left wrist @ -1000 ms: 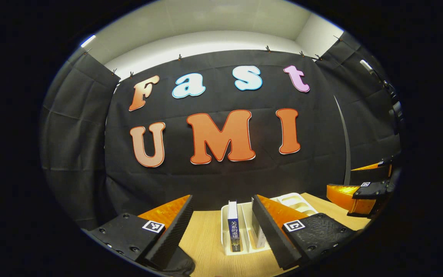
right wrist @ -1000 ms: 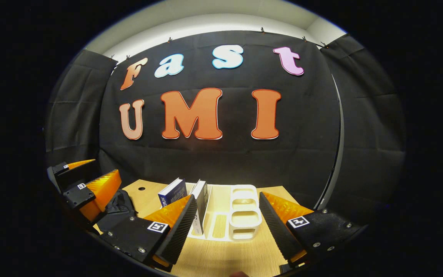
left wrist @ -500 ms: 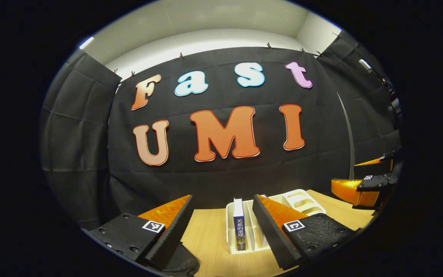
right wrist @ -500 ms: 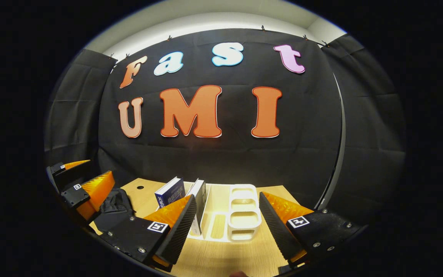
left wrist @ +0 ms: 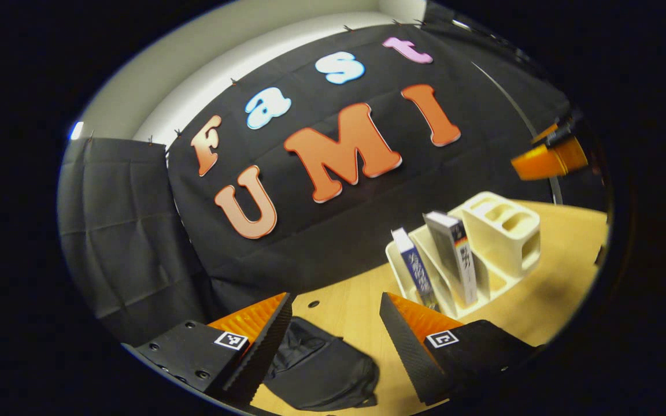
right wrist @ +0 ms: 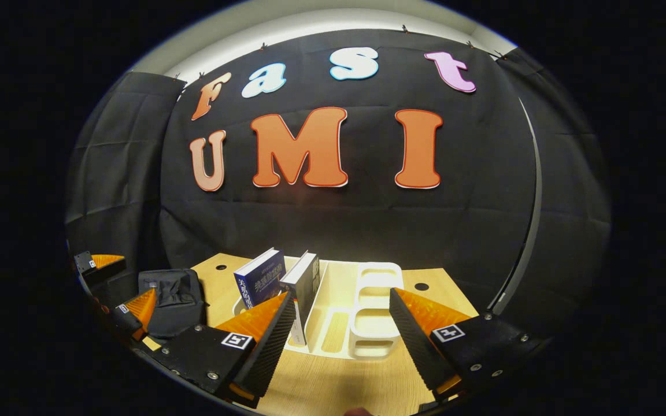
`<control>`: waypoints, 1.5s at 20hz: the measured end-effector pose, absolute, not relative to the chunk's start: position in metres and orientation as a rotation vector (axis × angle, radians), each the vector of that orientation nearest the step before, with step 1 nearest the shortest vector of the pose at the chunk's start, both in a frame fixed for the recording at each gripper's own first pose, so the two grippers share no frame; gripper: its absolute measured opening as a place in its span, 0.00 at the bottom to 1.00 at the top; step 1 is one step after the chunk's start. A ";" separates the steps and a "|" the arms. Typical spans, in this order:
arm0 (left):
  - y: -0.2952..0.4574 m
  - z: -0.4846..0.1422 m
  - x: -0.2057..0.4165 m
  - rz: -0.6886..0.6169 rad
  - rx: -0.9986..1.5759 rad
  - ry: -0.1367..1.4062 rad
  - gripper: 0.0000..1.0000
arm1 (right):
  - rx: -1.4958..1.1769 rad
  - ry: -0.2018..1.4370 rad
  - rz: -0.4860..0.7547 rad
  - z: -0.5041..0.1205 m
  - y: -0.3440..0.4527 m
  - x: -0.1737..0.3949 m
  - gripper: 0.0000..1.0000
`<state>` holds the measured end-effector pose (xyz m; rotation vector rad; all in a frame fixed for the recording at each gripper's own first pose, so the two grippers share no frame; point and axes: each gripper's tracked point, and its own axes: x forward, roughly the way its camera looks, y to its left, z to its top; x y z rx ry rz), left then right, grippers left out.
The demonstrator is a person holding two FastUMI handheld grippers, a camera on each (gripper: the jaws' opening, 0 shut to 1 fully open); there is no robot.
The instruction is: Open the schoolbag, grab two books from the bookshelf and put them into the schoolbag.
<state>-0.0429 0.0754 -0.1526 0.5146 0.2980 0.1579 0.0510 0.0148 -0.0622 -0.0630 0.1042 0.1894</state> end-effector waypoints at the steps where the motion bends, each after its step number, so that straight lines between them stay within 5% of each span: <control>1: 0.082 -0.173 -0.048 0.152 0.570 0.350 0.95 | -0.071 0.118 0.197 -0.068 0.014 0.055 0.97; 11: 0.177 -0.361 -0.068 0.086 0.828 0.714 0.96 | -0.083 0.198 0.078 -0.095 0.003 0.067 0.97; 22: 0.215 -0.379 -0.043 0.091 0.901 0.774 0.91 | -0.113 0.212 0.106 -0.089 0.037 0.084 0.97; 24: 0.218 -0.369 -0.033 0.062 0.892 0.777 0.75 | -0.118 0.217 0.120 -0.086 0.046 0.090 0.97; 25: 0.219 -0.368 -0.029 0.037 0.881 0.792 0.57 | -0.117 0.220 0.125 -0.085 0.051 0.093 0.97; 26: 0.219 -0.366 -0.026 0.006 0.865 0.804 0.62 | -0.117 0.230 0.128 -0.084 0.057 0.097 0.97; 30: 0.225 -0.359 -0.021 -0.114 0.794 0.870 0.23 | -0.114 0.273 0.159 -0.079 0.086 0.111 0.97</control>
